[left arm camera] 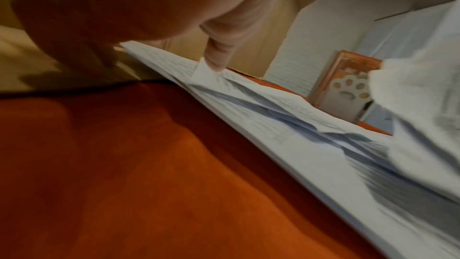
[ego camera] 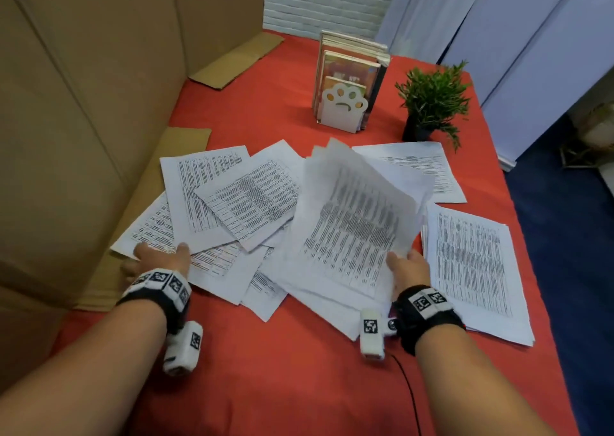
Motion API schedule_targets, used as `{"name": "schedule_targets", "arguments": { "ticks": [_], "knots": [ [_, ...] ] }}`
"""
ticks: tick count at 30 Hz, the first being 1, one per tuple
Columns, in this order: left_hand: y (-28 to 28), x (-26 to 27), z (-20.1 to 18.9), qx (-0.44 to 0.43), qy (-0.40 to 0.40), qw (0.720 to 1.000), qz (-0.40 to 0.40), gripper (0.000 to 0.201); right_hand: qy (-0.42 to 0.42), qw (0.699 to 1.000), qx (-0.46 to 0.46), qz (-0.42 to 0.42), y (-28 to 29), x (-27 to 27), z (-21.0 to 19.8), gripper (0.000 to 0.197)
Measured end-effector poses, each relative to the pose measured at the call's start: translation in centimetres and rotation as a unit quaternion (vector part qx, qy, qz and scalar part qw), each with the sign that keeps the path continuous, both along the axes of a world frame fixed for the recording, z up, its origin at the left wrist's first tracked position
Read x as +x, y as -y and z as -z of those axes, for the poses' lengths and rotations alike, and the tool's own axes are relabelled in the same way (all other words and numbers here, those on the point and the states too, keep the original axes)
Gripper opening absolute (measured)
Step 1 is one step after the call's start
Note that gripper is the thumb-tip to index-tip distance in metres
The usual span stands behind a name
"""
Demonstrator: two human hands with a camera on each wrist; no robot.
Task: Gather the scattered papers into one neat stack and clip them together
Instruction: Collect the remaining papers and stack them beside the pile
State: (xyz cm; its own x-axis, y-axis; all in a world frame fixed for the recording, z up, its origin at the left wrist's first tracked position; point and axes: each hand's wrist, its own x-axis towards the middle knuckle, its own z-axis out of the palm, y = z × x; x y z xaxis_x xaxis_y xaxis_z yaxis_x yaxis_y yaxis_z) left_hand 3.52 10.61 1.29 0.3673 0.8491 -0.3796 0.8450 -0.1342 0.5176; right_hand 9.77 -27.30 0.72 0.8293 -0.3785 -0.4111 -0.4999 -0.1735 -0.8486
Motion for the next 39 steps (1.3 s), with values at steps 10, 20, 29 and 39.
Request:
{"name": "schedule_targets", "arguments": {
  "ticks": [10,20,29,39],
  "knots": [
    [-0.8,1.0,2.3,0.048,0.135,0.979,0.145,0.049,-0.059,0.992,-0.107,-0.043,-2.8,5.4,0.0,0.026],
    [0.5,-2.6,3.4,-0.024,0.096,0.937,0.334,0.055,0.006,0.990,-0.084,-0.111,-5.6,4.0,1.5,0.023],
    [4.1,-5.1,2.8,-0.101,0.194,0.960,0.174,0.020,-0.048,0.980,-0.137,-0.136,-1.3,-1.1,2.3,0.020],
    [3.3,-1.6,-0.8,0.122,0.212,0.954,0.174,0.036,0.019,0.964,-0.250,-0.091,1.2,-4.0,0.7,0.021]
  ]
}}
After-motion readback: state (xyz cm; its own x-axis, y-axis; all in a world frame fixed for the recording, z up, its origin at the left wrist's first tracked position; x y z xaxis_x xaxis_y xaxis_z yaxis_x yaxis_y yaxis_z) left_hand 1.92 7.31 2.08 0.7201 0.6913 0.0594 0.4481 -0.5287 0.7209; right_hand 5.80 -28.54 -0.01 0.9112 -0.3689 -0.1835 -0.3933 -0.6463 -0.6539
